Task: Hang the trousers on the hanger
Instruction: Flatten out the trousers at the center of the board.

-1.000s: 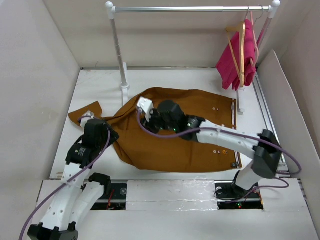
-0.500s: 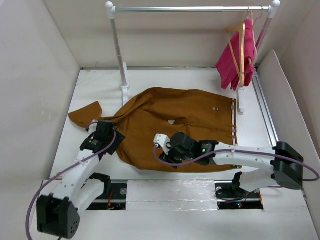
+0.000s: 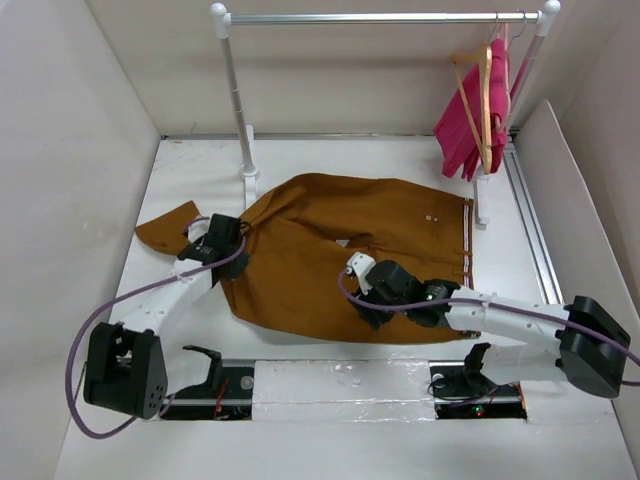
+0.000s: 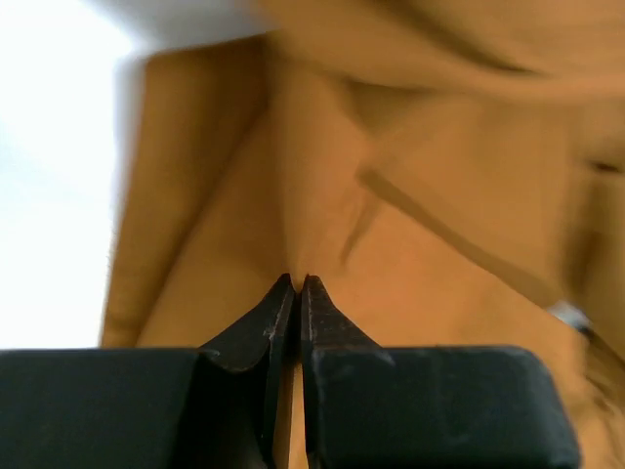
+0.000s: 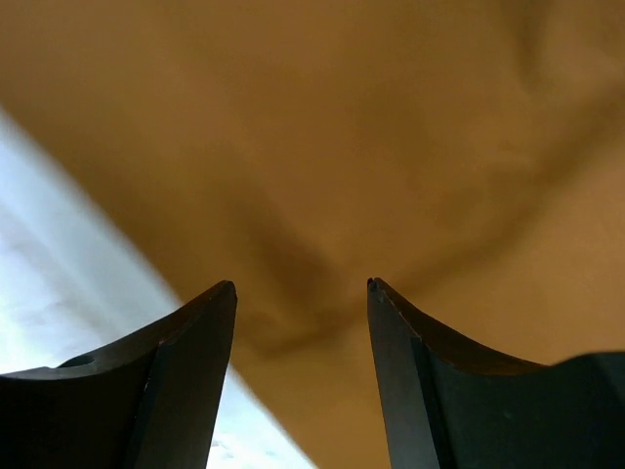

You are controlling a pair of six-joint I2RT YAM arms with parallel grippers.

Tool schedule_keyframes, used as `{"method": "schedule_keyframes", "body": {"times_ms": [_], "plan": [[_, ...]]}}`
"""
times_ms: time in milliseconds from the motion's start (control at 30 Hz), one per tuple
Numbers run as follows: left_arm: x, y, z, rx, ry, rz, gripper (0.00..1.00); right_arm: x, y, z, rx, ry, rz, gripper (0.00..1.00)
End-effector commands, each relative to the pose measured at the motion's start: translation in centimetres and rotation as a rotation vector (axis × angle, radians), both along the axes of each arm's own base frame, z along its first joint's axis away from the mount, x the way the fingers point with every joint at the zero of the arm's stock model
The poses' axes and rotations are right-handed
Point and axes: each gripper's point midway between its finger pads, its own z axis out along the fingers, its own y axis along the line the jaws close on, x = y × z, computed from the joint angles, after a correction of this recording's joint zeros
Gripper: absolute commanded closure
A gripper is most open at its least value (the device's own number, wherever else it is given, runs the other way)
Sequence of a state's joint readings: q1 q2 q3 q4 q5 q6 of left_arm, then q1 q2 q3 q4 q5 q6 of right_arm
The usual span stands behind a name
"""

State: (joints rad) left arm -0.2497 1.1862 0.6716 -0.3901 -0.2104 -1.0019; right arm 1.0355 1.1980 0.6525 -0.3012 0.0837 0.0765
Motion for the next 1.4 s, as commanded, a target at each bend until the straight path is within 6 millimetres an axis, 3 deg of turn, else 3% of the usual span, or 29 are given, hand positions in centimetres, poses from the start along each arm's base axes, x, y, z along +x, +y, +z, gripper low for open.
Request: {"method": "schedule_keyframes", "body": {"times_ms": [0,67,167,267,367,400,467,500,533,567,600,667,700,800,867,900,933,967,1000,1033,1067,1100,1133,1167,1200,1233,1267,1333,1367], "plan": [[1.5,0.2,8.5,0.079,-0.184,-0.017,1.00,2.8,-1.8,-1.1,-0.021,-0.003,-0.131,0.38],[1.2,-1.2,12.7,0.060,-0.252,-0.060,1.00,4.0,-2.1,-1.7,-0.027,-0.002,-0.163,0.38],[-0.9,-3.9,16.8,-0.012,-0.277,-0.120,1.00,5.9,-3.3,-3.1,-0.045,0.031,-0.244,0.38],[-2.2,-7.5,19.1,-0.047,-0.261,-0.198,1.00,7.3,-4.6,-3.4,-0.040,0.040,-0.303,0.39],[-0.2,-11.3,19.2,0.008,-0.234,-0.302,1.00,8.5,-6.0,-2.5,-0.020,0.015,-0.355,0.39],[1.3,-12.8,16.8,0.058,-0.164,-0.338,1.00,8.9,-6.5,-2.2,-0.016,0.005,-0.367,0.39],[4.0,-15.4,16.3,0.086,-0.169,-0.416,1.00,9.6,-8.0,-1.1,-0.017,-0.021,-0.406,0.39],[5.7,-17.3,13.5,0.103,-0.110,-0.453,1.00,9.9,-8.6,-0.7,-0.016,-0.033,-0.421,0.39],[6.6,-19.0,12.9,0.076,-0.102,-0.485,1.00,9.9,-9.2,-0.4,-0.023,-0.036,-0.433,0.39],[8.2,-22.6,15.5,-0.024,-0.178,-0.533,1.00,10.3,-10.0,0.5,-0.013,-0.064,-0.456,0.39],[8.4,-26.1,14.5,-0.033,-0.177,-0.594,1.00,10.4,-10.5,0.8,-0.012,-0.074,-0.468,0.39],[9.0,-32.8,19.7,-0.155,-0.300,-0.681,1.00,10.4,-12.1,1.2,-0.023,-0.084,-0.516,0.39],[9.3,-33.1,18.0,-0.143,-0.270,-0.679,1.00,10.2,-12.2,1.0,-0.027,-0.080,-0.516,0.39],[7.2,-37.2,19.2,-0.271,-0.269,-0.788,0.84,10.2,-13.2,1.3,-0.023,-0.088,-0.548,0.39],[5.8,-37.0,17.8,-0.293,-0.238,-0.834,0.63,10.0,-13.4,1.6,-0.021,-0.101,-0.545,0.39],[5.1,-36.0,19.8,-0.304,-0.281,-0.838,0.48,10.0,-13.3,1.8,-0.010,-0.106,-0.541,0.39],[5.2,-34.7,19.8,-0.292,-0.289,-0.821,0.44,9.8,-13.4,1.7,-0.016,-0.103,-0.538,0.39],[5.5,-32.3,18.2,-0.223,-0.290,-0.764,0.39,9.8,-13.5,1.7,-0.020,-0.104,-0.536,0.39],[5.0,-29.6,21.4,-0.222,-0.373,-0.722,0.33,9.7,-13.6,1.2,-0.033,-0.097,-0.533,0.39],[4.7,-28.0,21.9,-0.197,-0.400,-0.692,0.32,9.8,-13.9,1.1,-0.040,-0.093,-0.540,0.39],[5.1,-24.2,19.3,-0.105,-0.381,-0.592,0.32,9.7,-13.9,0.9,-0.047,-0.089,-0.537,0.39],[3.8,-21.7,21.6,-0.110,-0.447,-0.542,0.32,9.7,-13.9,0.8,-0.047,-0.087,-0.534,0.39],[3.5,-19.4,21.2,-0.087,-0.454,-0.479,0.32,9.8,-13.8,0.9,-0.045,-0.086,-0.532,0.39],[2.4,-16.5,17.4,-0.054,-0.384,-0.381,0.33,9.8,-13.5,1.0,-0.034,-0.085,-0.524,0.40],[1.6,-13.6,18.2,-0.102,-0.418,-0.304,0.35,9.9,-13.3,1.3,-0.023,-0.090,-0.520,0.40],[1.0,-12.2,16.9,-0.126,-0.401,-0.264,0.35,10.0,-13.2,1.5,-0.015,-0.095,-0.518,0.40],[-0.5,-11.5,12.7,-0.170,-0.324,-0.268,0.36,10.0,-13.0,1.8,-0.030,-0.114,-0.480,0.40],[-1.0,-9.5,11.6,-0.288,-0.344,-0.189,0.36,10.1,-12.6,2.0,-0.033,-0.124,-0.461,0.40],[-2.1,-10.0,8.9,-0.353,-0.306,-0.214,0.36,10.1,-12.4,1.9,-0.034,-0.119,-0.444,0.40]]}}
